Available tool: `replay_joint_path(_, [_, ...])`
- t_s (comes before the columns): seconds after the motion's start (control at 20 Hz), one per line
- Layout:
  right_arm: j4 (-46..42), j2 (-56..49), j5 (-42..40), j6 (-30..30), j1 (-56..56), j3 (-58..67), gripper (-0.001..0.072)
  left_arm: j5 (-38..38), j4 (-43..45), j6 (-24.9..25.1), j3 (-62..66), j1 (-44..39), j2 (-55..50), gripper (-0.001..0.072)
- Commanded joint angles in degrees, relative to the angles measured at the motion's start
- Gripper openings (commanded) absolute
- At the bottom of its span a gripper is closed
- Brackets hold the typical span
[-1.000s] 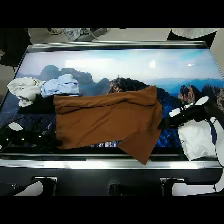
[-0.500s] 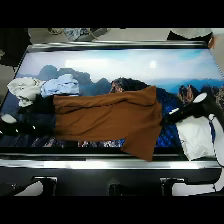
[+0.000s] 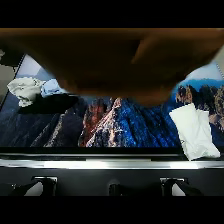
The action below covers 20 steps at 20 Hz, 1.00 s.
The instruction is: Fold the shirts.
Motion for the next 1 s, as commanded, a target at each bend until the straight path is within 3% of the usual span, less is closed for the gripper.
replay_joint_path(0.0, [-7.43, 12.52, -5.53, 0.22, -0.02, 4.55, 0.0038, 1.55, 1.20, -2.91, 9.27, -0.31, 6.36, 0.0020])
replay_joint_path(0.25, [-9.14, 20.06, 3.45, 0.74, -0.02, 4.55, 0.0038, 0.00, 2.82, -3.02, 1.92, -0.31, 17.09, 0.0021])
replay_joint_path(0.6, [-10.84, 22.56, 12.81, 3.48, -0.02, 4.50, 0.0038, -9.66, 7.63, -3.32, 1.75, -0.33, 18.29, 0.0020])
replay_joint_path(0.75, [-9.66, 16.94, 22.51, 4.46, -0.02, 4.48, 0.0038, -11.76, 7.45, -3.37, -3.17, -0.35, 16.35, 0.0020])
replay_joint_path(0.95, [-1.73, -1.42, 37.77, 7.21, -0.02, 0.39, 0.0036, -12.81, 7.30, -0.72, -20.81, -3.21, 10.03, 0.0021])
